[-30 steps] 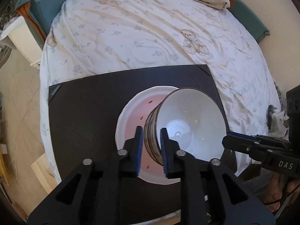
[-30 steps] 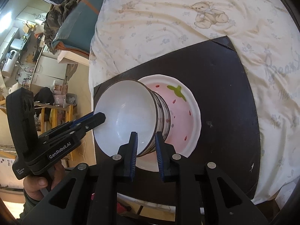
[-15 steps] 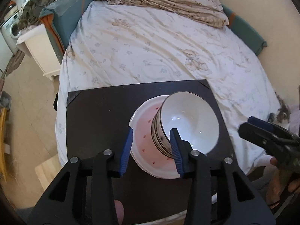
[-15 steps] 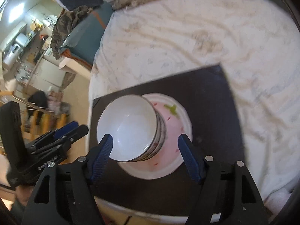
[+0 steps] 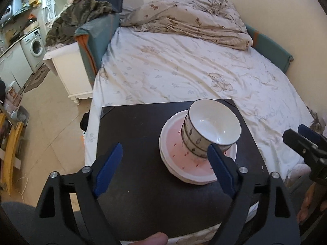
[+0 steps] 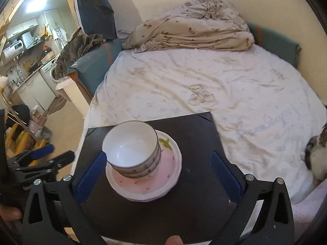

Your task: Organize plates and bowls

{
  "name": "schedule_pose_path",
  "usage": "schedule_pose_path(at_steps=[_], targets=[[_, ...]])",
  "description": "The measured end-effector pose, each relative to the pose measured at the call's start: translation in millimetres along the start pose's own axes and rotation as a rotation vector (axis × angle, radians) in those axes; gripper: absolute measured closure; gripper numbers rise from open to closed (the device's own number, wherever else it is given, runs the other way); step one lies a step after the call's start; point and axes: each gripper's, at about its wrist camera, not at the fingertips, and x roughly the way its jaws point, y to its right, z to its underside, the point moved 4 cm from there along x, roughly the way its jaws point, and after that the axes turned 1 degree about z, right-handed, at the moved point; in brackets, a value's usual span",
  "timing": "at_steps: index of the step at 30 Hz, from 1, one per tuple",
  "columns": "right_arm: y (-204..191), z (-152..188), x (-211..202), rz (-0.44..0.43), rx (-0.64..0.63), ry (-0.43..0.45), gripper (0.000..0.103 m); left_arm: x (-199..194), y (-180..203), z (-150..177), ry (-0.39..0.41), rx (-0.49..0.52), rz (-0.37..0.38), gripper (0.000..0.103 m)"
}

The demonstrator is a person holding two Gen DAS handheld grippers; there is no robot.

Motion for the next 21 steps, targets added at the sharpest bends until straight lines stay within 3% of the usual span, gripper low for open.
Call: schedule_pose_path(at_steps=[2, 6, 10, 13, 15, 17, 21], targets=[[-1.9, 8.0, -5.8, 0.009, -0.023, 0.008, 0.0, -9.8, -2.6, 11.0, 0.041, -0.016, 0.02, 0.018], [-11.2, 31.4, -21.4, 0.037, -0.076, 0.029, 0.0, -24.7, -1.1, 32.1, 0.091, 0.008, 0.002, 0.0], [-22.0, 50.0, -32.3, 0.022, -0.115, 0.052, 0.0, -32.8, 1.1, 44.5, 0.109, -0.005, 0.003, 0.0], [-22.7, 63.4, -32.2, 0.031, -0.122, 0.08, 0.0, -25.1, -2.8, 56.7, 0.078, -0.027, 0.0, 0.0], [-20.7, 70.5, -28.4, 0.028, -0.109, 0.095, 0.0, -15.4, -4.3, 59.9, 0.044, -0.007, -0.042, 0.0], [-23.8, 71.1, -22.2, 0.047, -0.133, 0.084, 0.0, -10.7, -6.8, 60.2, 0.039, -0.006, -0.079, 0.0], [-24.0, 73.7, -10.9, 0.027, -0.106, 0.051, 0.0, -7.6, -5.1, 61.8, 0.035, -0.01, -0.061, 0.0]])
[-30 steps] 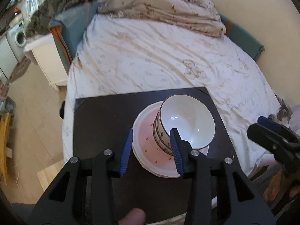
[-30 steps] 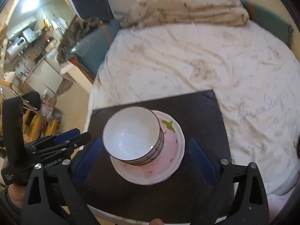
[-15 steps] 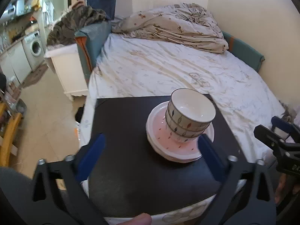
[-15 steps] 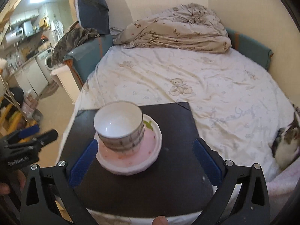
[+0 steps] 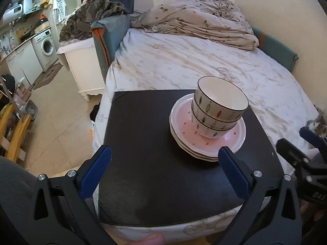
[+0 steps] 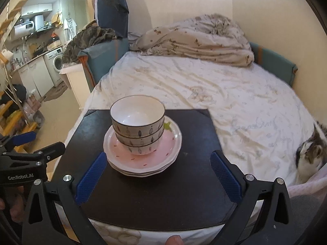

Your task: Organize plates and bowls

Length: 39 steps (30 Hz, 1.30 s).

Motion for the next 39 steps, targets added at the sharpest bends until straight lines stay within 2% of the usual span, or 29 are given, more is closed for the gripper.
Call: schedule_pose_path(at_steps=[11, 39], targets=[[3.3, 5.5, 14.8, 0.021, 0.022, -0.052, 0.0, 2.3, 7.9, 0.8, -0.003, 0.028, -0.007, 0.0], [-0.2, 8.1, 16.0, 0.029, 0.006, -0.06, 0.0, 3.2, 1.3, 0.1, -0.013, 0.006, -0.014, 0.0]])
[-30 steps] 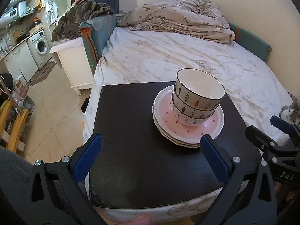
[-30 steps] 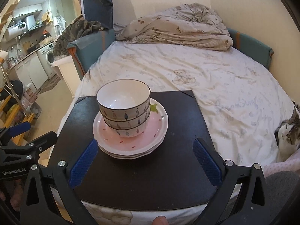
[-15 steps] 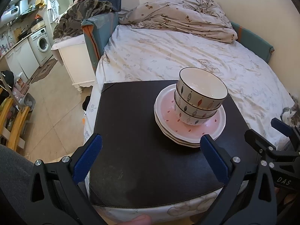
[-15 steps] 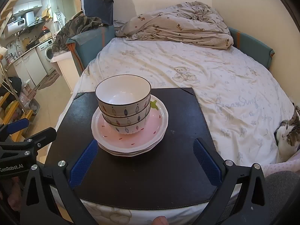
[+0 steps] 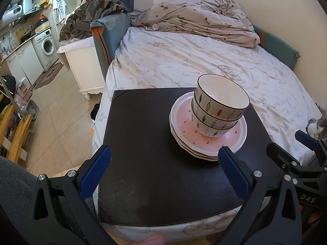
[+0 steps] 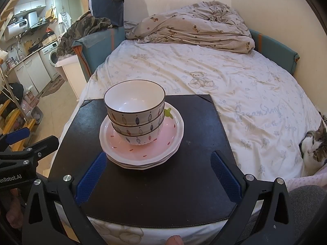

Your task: Organize plates and bowls

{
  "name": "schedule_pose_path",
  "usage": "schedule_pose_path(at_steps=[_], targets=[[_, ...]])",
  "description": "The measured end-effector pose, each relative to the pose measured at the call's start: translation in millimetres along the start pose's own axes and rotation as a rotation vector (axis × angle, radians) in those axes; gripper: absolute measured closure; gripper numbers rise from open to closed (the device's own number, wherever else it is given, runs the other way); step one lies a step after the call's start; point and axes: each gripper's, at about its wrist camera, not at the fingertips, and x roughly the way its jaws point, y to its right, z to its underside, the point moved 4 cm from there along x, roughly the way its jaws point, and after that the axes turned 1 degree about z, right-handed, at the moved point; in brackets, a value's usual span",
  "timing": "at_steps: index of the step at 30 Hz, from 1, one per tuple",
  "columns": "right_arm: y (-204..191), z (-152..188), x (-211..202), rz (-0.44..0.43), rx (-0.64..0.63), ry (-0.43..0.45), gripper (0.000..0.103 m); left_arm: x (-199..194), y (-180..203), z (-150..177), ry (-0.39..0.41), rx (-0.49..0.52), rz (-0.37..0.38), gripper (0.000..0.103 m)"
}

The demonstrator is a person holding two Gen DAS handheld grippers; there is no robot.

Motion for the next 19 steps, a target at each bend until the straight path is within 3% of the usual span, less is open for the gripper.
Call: schedule_pose_path(at_steps=[19], targets=[[0.2, 2.2, 5.4, -0.014, -0.002, -0.009, 0.0, 2.6, -0.5, 3.7, -0.006, -0.013, 0.0, 0.0]])
